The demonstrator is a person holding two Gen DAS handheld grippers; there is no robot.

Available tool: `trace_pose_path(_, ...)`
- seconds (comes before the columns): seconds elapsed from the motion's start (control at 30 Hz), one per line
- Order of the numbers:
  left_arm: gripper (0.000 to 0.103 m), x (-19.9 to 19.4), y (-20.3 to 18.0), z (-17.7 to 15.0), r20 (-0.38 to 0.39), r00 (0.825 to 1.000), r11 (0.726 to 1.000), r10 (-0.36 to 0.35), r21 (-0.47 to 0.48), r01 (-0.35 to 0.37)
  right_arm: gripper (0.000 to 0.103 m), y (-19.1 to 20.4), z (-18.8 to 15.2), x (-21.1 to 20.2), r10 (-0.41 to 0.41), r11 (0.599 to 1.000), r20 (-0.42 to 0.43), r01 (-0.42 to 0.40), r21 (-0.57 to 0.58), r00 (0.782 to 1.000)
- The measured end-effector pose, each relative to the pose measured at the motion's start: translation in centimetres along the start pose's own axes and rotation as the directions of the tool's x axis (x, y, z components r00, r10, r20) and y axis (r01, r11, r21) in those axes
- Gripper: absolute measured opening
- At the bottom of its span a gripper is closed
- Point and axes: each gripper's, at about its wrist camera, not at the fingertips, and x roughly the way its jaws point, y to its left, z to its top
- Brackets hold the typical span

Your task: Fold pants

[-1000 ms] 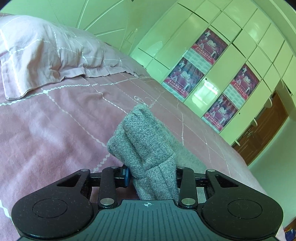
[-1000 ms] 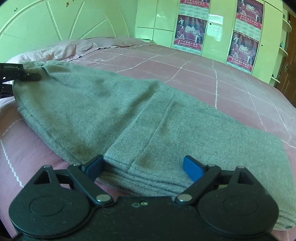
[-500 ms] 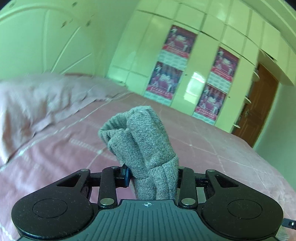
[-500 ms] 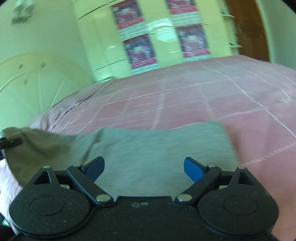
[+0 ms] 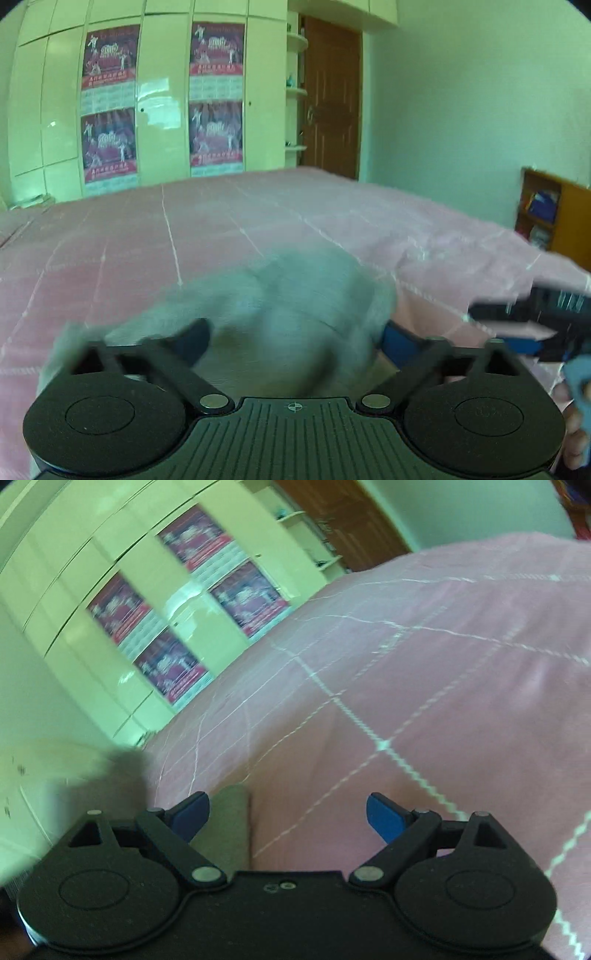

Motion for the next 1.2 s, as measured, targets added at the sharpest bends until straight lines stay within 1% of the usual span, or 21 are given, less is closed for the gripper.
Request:
trace_pose_path(0.07, 0.098, -1.3, -0.8, -1.2, 0.002, 1.000, 1.000, 0.023, -0.013, -0.023, 0.087, -0.8, 0.2, 0.0, 0.043, 0.998, 0.005, -0.043, 0.038, 0.999)
trace_pose_path(0.13, 0.098, -2.9, 0.4, -1.7, -0.004, 0.999, 0.997, 0.053, -0.057, -0.053, 0.087, -1.0, 0.2, 0.4, 0.088, 0.994, -0.004, -0.088, 0.066, 0.996)
trace_pose_path(0.17, 0.098, -3.9, 1.3, -2.0, -0.005, 0.998, 0.995, 0.065, -0.076, -0.066, 0.084, -1.0, 0.1, 0.8, 0.132, 0.988, -0.025, -0.130, 0.081, 0.991)
trace_pose_path(0.2, 0.098, -5.0, 2.3, -2.2, 0.000, 0.997, 0.992, 0.082, -0.093, -0.082, 0.082, -0.7, -0.2, 1.4, 0.179, 0.980, -0.054, -0.173, 0.094, 0.982)
trace_pose_path(0.27, 0.098, -7.0, 4.1, -3.2, -0.012, 0.992, 0.986, 0.123, -0.108, -0.124, 0.074, 0.2, -0.8, 2.3, 0.252, 0.965, -0.118, -0.241, 0.099, 0.961)
trace_pose_path(0.3, 0.098, -7.9, 5.0, -3.8, -0.026, 0.989, 0.982, 0.145, -0.116, -0.147, 0.072, 0.7, -0.9, 2.9, 0.281, 0.958, -0.154, -0.267, 0.107, 0.947)
trace_pose_path(0.33, 0.098, -8.8, 6.0, -4.6, -0.034, 0.986, 0.978, 0.161, -0.128, -0.164, 0.067, 1.1, -1.1, 3.4, 0.300, 0.952, -0.187, -0.281, 0.120, 0.936)
trace_pose_path(0.4, 0.098, -10.7, 7.9, -6.2, -0.039, 0.981, 0.968, 0.191, -0.157, -0.194, 0.066, 1.7, -1.4, 4.4, 0.306, 0.949, -0.239, -0.276, 0.151, 0.921)
trace_pose_path(0.47, 0.098, -12.3, 9.6, -7.6, -0.052, 0.978, 0.957, 0.204, -0.198, -0.211, 0.066, 1.6, -1.6, 4.8, 0.321, 0.940, -0.258, -0.272, 0.206, 0.912)
trace_pose_path(0.57, 0.098, -14.6, 11.1, -9.9, -0.081, 0.977, 0.953, 0.198, -0.217, -0.211, 0.066, 1.3, -1.8, 6.0, 0.329, 0.926, -0.299, -0.244, 0.288, 0.896)
trace_pose_path(0.63, 0.098, -15.2, 11.8, -10.9, -0.099, 0.982, 0.959, 0.163, -0.217, -0.181, 0.065, 1.2, -1.9, 6.7, 0.311, 0.922, -0.316, -0.203, 0.331, 0.896)
trace_pose_path(0.7, 0.098, -15.6, 12.1, -11.8, -0.121, 0.983, 0.965, 0.137, -0.207, -0.160, 0.065, 1.6, -2.0, 7.1, 0.311, 0.918, -0.314, -0.198, 0.343, 0.897)
trace_pose_path(0.77, 0.098, -15.6, 11.9, -12.6, -0.151, 0.980, 0.972, 0.132, -0.175, -0.158, 0.066, 2.4, -2.0, 7.4, 0.296, 0.928, -0.302, -0.198, 0.316, 0.906)
trace_pose_path(0.83, 0.098, -14.0, 11.7, -12.0, -0.180, 0.976, 0.976, 0.126, -0.151, -0.154, 0.066, 3.3, -2.2, 8.0, 0.267, 0.945, -0.303, -0.186, 0.270, 0.915)
trace_pose_path(0.9, 0.098, -13.1, 11.6, -11.8, -0.186, 0.974, 0.977, 0.127, -0.148, -0.156, 0.064, 4.0, -2.6, 8.7, 0.240, 0.955, -0.313, -0.166, 0.246, 0.919)
trace_pose_path(0.93, 0.098, -12.9, 11.5, -11.8, -0.189, 0.970, 0.974, 0.149, -0.143, -0.178, 0.063, 4.3, -2.7, 8.8, 0.228, 0.960, -0.308, -0.160, 0.231, 0.924)
trace_pose_path(0.97, 0.098, -12.0, 11.7, -11.3, -0.203, 0.959, 0.964, 0.197, -0.137, -0.227, 0.062, 4.6, -2.8, 8.9, 0.215, 0.964, -0.303, -0.151, 0.219, 0.928)
trace_pose_path(1.0, 0.098, -11.7, 12.0, -11.3, -0.211, 0.952, 0.955, 0.221, -0.149, -0.255, 0.062, 4.9, -2.8, 8.8, 0.200, 0.969, -0.303, -0.142, 0.205, 0.932)
trace_pose_path(1.07, 0.098, -11.1, 13.1, -11.4, -0.215, 0.944, 0.931, 0.251, -0.214, -0.297, 0.061, 5.3, -2.9, 8.8, 0.175, 0.976, -0.307, -0.125, 0.177, 0.935)
trace_pose_path(1.13, 0.098, -11.0, 14.0, -12.1, -0.207, 0.950, 0.911, 0.235, -0.293, -0.289, 0.062, 5.8, -3.0, 8.8, 0.149, 0.983, -0.314, -0.107, 0.147, 0.938)
trace_pose_path(1.2, 0.099, -10.9, 14.0, -12.4, -0.196, 0.951, 0.908, 0.240, -0.301, -0.292, 0.063, 6.4, -3.0, 9.0, 0.123, 0.989, -0.325, -0.086, 0.124, 0.938)
